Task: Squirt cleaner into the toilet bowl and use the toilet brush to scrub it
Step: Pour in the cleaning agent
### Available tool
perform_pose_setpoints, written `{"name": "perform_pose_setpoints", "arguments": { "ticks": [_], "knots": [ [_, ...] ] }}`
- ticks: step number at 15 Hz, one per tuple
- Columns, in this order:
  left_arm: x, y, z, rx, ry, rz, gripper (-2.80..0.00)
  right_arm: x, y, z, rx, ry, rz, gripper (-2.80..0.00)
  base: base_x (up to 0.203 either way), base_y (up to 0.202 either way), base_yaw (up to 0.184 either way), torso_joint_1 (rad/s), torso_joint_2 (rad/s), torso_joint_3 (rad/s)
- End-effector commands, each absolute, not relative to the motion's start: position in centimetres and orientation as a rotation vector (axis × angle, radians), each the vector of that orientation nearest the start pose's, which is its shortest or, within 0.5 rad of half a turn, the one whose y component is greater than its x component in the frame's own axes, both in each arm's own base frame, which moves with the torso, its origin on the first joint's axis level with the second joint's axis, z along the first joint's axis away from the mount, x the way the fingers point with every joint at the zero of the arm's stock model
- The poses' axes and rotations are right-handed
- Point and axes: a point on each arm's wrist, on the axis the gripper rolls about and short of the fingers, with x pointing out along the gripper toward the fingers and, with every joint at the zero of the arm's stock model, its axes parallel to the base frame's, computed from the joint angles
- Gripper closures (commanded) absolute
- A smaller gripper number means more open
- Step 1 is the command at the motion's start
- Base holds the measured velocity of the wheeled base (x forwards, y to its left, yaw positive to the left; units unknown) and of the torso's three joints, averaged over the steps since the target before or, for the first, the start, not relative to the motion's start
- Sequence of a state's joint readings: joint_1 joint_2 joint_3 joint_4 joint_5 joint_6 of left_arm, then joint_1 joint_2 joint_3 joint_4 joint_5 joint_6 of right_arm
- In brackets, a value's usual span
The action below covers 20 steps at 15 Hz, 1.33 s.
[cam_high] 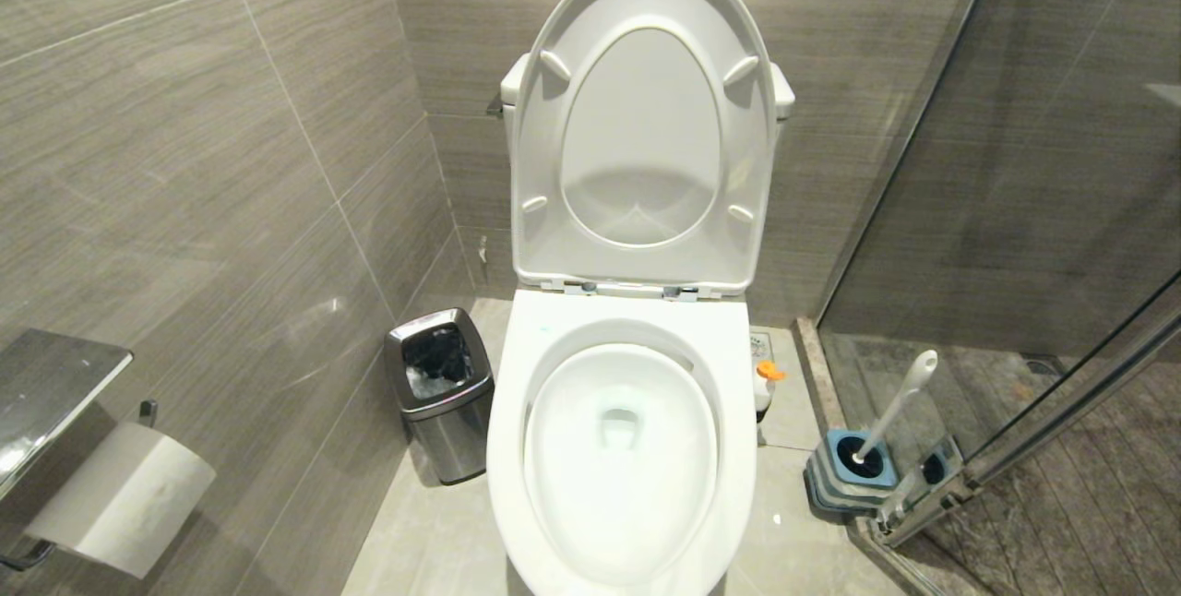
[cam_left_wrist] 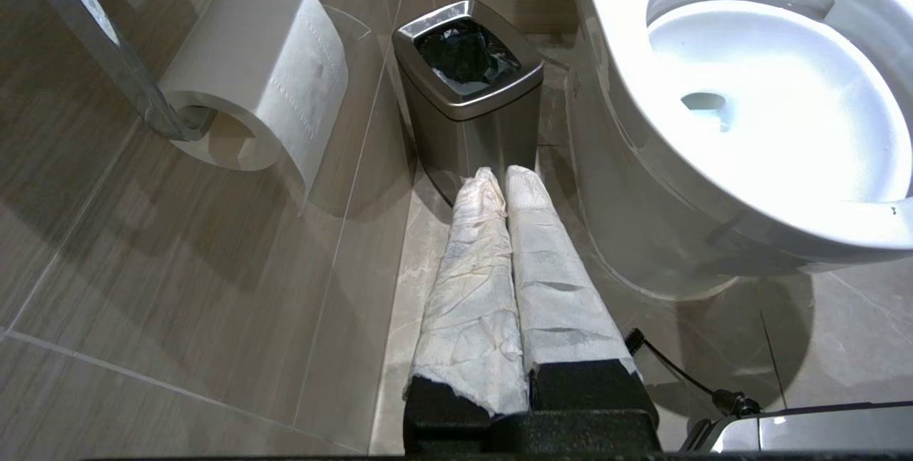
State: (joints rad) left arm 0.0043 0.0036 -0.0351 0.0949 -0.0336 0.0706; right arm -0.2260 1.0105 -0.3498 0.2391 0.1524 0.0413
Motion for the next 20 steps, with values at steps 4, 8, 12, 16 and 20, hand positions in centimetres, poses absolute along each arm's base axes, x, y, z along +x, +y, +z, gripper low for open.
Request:
{"name": "perform_pose_setpoints", "arguments": {
  "ticks": [4, 8, 12, 16, 20],
  "knots": [
    [-2.6, -0.1, 7.6, 0.069, 0.062, -0.031, 0.00, 4.2, -0.5, 11.7, 0.168, 0.653, -0.060, 0.00, 0.000, 0.000, 0.000, 0.000, 0.00, 0.000],
    [-2.6, -0.1, 7.6, 0.069, 0.062, -0.031, 0.00, 1.5, 0.0, 10.8, 0.089, 0.499, -0.054, 0.00, 0.000, 0.000, 0.000, 0.000, 0.00, 0.000],
    [-2.6, -0.1, 7.6, 0.069, 0.062, -0.031, 0.00, 0.4, 0.2, 10.5, 0.039, 0.413, 0.012, 0.00, 0.000, 0.000, 0.000, 0.000, 0.00, 0.000],
    [-2.6, -0.1, 7.6, 0.069, 0.062, -0.031, 0.00, -0.1, 0.2, 10.2, -0.015, 0.378, 0.035, 0.00, 0.000, 0.000, 0.000, 0.000, 0.00, 0.000],
    [-2.6, -0.1, 7.6, 0.069, 0.062, -0.031, 0.00, -0.4, 0.3, 9.0, -0.020, 0.305, 0.048, 0.00, 0.000, 0.000, 0.000, 0.000, 0.00, 0.000]
  ]
}}
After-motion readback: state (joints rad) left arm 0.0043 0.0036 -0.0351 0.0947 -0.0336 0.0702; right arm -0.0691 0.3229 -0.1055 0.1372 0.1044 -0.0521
